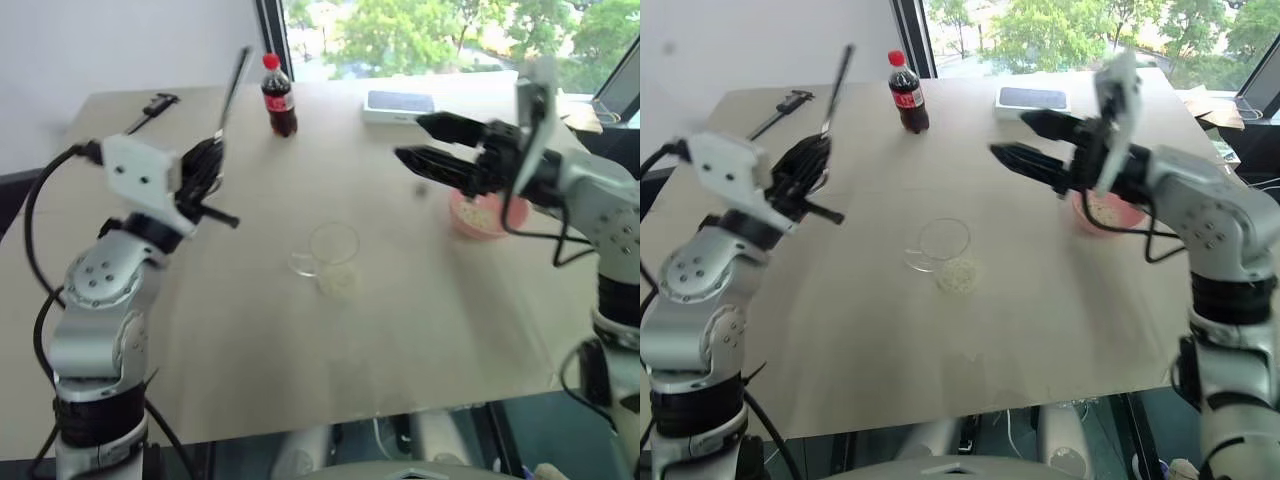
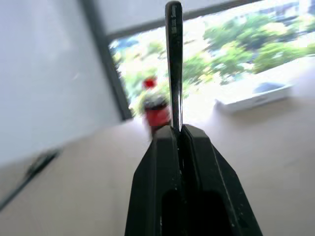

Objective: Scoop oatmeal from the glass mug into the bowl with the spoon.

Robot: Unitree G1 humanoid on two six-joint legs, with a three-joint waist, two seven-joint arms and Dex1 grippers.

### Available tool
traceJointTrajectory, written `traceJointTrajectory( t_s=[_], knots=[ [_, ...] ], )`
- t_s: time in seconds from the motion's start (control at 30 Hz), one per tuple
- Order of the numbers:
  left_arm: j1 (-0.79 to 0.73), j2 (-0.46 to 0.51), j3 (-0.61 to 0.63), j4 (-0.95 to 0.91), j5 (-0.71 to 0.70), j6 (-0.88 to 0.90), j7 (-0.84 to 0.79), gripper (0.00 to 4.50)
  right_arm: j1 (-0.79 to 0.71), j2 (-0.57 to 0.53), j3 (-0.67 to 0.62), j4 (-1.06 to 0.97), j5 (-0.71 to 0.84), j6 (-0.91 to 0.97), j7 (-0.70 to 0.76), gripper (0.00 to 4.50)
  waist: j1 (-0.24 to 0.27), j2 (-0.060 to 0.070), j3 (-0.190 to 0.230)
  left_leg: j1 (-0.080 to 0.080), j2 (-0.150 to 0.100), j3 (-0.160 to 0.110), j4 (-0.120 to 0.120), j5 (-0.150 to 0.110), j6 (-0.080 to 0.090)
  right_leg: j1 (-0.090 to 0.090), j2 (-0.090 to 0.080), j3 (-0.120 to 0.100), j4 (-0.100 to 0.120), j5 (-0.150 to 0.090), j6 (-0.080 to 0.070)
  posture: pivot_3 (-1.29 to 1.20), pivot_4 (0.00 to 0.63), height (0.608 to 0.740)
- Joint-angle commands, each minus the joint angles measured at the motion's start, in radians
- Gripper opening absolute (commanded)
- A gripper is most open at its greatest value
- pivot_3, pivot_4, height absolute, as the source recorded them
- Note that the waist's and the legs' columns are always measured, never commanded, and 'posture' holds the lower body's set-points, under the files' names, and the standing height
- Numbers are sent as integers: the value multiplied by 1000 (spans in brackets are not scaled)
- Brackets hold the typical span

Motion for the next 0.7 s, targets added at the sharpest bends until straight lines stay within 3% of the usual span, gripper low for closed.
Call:
traceJointTrajectory(
  t_s=[0.03,0.33,0.63,0.7],
  knots=[
    [-63,39,-53,17,47,-64,-59,163,-92,73,-13,67,24,61,-88,4500,-2,0,0,-1,0,0,0,0,0,-1,0,-1,0,0,0,0,150,740],
    [-132,31,-138,5,40,-74,-147,163,-242,315,-119,231,127,141,-258,4500,-26,1,0,-3,0,2,0,0,0,-6,1,-1,3,0,0,0,150,740],
    [-97,47,-161,11,74,-109,-198,163,-255,355,-157,225,179,176,-310,4500,-31,1,0,-2,0,2,0,1,-1,-6,2,0,4,0,0,0,150,740],
    [-92,46,-156,16,76,-116,-204,0,-247,349,-148,216,173,180,-304,3956,-31,1,0,-2,0,2,0,1,-1,-6,2,0,4,0,0,0,150,740]
  ],
)
